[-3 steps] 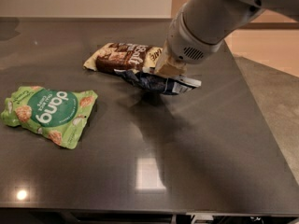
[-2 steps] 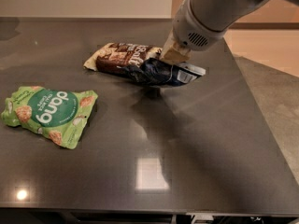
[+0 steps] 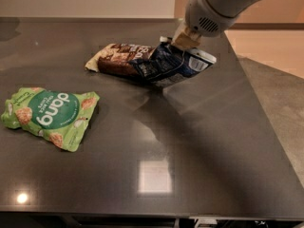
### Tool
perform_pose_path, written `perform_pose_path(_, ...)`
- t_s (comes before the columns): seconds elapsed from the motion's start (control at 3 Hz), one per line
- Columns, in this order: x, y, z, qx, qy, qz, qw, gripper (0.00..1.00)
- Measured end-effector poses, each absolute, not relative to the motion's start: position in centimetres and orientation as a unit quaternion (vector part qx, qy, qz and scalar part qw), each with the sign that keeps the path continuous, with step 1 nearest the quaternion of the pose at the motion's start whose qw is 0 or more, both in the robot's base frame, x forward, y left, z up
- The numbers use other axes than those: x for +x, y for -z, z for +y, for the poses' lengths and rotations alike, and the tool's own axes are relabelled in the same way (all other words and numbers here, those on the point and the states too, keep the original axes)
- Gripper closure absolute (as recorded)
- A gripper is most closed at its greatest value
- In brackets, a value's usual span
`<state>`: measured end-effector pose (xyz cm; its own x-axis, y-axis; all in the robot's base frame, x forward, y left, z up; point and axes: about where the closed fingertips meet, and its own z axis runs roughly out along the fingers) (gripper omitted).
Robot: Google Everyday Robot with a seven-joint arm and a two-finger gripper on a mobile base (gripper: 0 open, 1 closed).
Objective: Move blue chip bag near brown chip bag
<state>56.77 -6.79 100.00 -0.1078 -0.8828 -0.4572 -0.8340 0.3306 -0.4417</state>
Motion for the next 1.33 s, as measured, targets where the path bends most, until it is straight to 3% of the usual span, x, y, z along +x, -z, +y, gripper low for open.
perform_pose_path(1.0, 55.5, -93.6, -4.5, -0.605, 0.031, 0.739, 0.294, 0.13)
perform_pose_path(1.33, 55.4, -93.7, -4.4, -0.606, 0.032, 0.739, 0.294, 0.0)
